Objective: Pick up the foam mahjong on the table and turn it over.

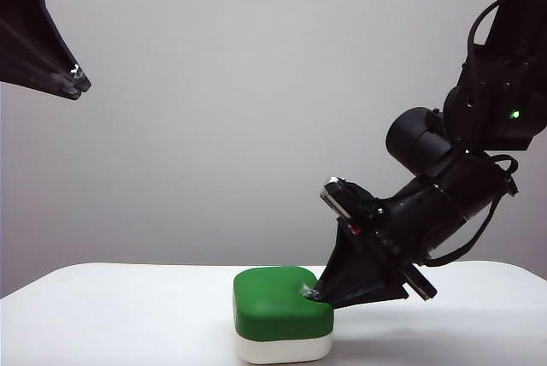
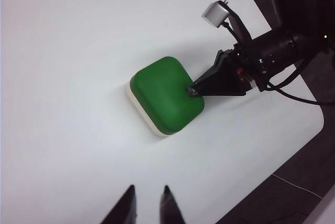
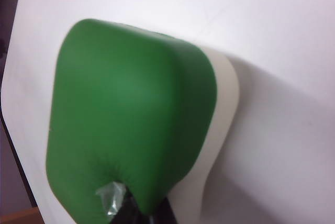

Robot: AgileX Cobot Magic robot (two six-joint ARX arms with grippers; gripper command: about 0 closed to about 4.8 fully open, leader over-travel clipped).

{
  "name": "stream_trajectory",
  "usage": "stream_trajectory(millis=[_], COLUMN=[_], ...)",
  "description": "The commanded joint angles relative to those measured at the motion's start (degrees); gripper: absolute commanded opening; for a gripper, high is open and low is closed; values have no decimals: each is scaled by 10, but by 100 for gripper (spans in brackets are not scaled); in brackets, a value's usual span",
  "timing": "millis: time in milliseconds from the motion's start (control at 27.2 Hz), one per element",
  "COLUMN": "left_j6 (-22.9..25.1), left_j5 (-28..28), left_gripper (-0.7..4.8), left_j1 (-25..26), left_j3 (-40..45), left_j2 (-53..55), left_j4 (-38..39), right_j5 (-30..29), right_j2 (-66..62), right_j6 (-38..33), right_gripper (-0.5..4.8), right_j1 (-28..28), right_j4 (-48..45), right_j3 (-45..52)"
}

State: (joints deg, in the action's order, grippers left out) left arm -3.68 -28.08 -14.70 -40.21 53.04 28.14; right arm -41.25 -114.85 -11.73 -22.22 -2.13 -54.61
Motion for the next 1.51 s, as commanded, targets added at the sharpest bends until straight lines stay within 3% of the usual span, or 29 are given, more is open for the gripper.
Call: stream_trajectory(millis=[37, 147, 441, 588, 736, 1066, 1140, 1250, 1434, 1508], left_j6=[2, 2, 2, 2, 3, 2, 2, 2, 2, 2], left_j5=[-2, 0, 0, -1, 0, -2, -2, -3, -6, -7], left_gripper=[61, 61, 61, 61, 61, 61, 61, 61, 61, 61], left_j1=[0, 0, 0, 0, 0, 0, 0, 0, 0, 0], left_j3=[-3, -3, -3, -3, -3, -3, -3, -3, -3, -3], left_j2=[0, 0, 0, 1, 1, 1, 1, 1, 1, 1], left_j4=[-4, -10, -14, -10, 4, 5, 6, 10, 23, 27], right_j5=[26, 72, 308, 405, 454, 446, 405, 354, 278, 221], right_j2=[19, 48, 133, 134, 132, 118, 103, 86, 78, 79], right_j6=[0, 4, 118, 133, 133, 133, 129, 95, 69, 38], right_gripper=[-8, -8, -8, -8, -8, -7, 33, 135, 145, 145], right_j1=[7, 18, 28, 26, 20, -4, -18, -29, -40, -40], right_j4=[8, 34, 238, 325, 334, 333, 330, 321, 304, 279], right_j3=[0, 0, -63, -109, -111, -111, -111, -111, -112, -114])
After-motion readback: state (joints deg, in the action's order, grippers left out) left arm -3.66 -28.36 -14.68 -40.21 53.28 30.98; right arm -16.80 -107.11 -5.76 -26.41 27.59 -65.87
